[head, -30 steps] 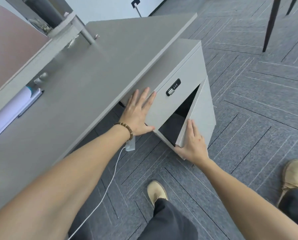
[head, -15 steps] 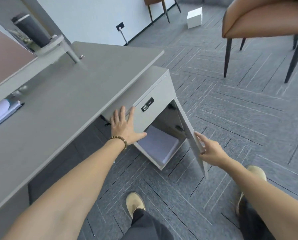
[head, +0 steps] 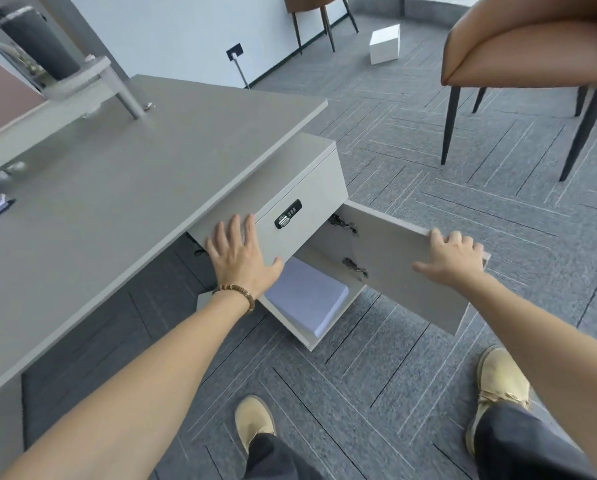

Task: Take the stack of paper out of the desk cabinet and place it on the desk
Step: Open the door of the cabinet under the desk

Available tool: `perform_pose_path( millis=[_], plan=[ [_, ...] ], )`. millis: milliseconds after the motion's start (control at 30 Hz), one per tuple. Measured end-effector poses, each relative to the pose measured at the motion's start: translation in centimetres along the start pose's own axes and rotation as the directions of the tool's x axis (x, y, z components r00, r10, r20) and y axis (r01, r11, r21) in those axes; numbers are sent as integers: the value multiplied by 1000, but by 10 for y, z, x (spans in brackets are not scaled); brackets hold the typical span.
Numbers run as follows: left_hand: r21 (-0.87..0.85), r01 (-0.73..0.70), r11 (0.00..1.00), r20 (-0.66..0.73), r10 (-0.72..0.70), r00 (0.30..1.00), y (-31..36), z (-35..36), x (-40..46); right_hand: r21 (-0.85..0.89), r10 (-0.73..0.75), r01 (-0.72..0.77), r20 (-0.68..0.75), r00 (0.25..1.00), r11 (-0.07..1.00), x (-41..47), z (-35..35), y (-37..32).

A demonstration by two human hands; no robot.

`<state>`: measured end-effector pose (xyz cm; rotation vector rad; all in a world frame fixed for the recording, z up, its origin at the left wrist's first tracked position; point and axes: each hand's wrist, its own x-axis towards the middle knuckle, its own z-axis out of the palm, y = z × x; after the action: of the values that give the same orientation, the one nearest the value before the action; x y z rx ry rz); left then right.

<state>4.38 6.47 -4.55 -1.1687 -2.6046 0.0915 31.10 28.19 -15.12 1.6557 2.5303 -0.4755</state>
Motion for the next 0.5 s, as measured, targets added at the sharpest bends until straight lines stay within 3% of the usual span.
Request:
perform_pose_path(
  millis=[133, 267, 400, 500],
  plan=[
    [44, 28, 999, -7, -28, 1000, 12, 7, -2, -12, 6, -6, -9, 1000, 1000, 20, -4, 5],
    [18, -20, 1000, -66, 21, 998, 20, 19, -11, -73, -87, 84, -37, 996, 994, 23, 5, -7],
    [-204, -117, 972, -16, 116, 993, 43, 44, -33, -134, -195, 186, -57, 979, 973, 23, 19, -27],
    [-339, -90, 937, 103, 132, 986, 56, 79, -46, -39, -361, 361, -197, 911, 932, 22, 32, -46]
  ],
)
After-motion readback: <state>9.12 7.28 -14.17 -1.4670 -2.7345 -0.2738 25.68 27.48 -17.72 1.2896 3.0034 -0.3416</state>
